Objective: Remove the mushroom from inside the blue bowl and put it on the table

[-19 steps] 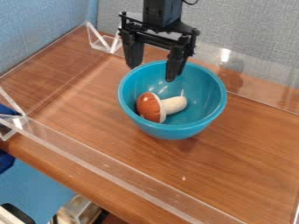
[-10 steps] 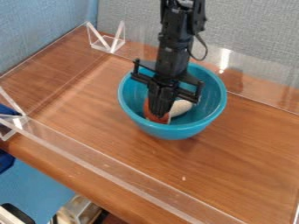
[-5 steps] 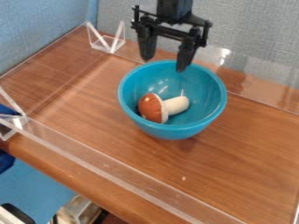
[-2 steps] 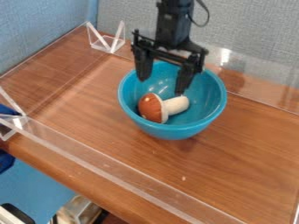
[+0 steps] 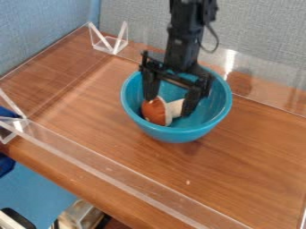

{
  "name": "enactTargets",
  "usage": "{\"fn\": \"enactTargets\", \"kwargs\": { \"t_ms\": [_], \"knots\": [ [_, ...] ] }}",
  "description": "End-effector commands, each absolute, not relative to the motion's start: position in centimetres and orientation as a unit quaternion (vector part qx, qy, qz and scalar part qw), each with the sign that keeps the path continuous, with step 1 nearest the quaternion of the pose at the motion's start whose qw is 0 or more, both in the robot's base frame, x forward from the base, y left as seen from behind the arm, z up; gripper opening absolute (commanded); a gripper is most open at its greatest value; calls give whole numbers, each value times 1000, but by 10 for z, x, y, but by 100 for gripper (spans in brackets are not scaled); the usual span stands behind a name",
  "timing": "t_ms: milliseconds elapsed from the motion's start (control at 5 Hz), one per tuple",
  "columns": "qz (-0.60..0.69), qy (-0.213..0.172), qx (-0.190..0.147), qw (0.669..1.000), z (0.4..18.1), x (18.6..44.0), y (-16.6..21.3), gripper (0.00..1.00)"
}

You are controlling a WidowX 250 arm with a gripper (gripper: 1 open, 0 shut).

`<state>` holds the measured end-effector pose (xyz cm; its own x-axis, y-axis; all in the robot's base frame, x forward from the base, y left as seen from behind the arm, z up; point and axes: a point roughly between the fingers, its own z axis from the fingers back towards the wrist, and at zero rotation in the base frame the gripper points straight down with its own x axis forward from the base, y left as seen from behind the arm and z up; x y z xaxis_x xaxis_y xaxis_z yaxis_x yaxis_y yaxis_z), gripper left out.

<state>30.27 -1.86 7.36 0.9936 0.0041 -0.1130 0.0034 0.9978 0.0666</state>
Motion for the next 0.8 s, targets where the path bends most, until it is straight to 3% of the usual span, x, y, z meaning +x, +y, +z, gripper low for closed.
{"fn": "enactTargets", "kwargs": {
  "t_ms": [0, 200, 400, 600],
  "knots": [
    [-2, 44, 38, 998, 75, 307, -20, 100],
    [0, 45, 40, 998, 71, 308, -20, 0],
    [2, 44, 41, 998, 70, 309, -20, 0],
    [5, 35, 41, 999, 80, 309, -21, 0]
  ]
}}
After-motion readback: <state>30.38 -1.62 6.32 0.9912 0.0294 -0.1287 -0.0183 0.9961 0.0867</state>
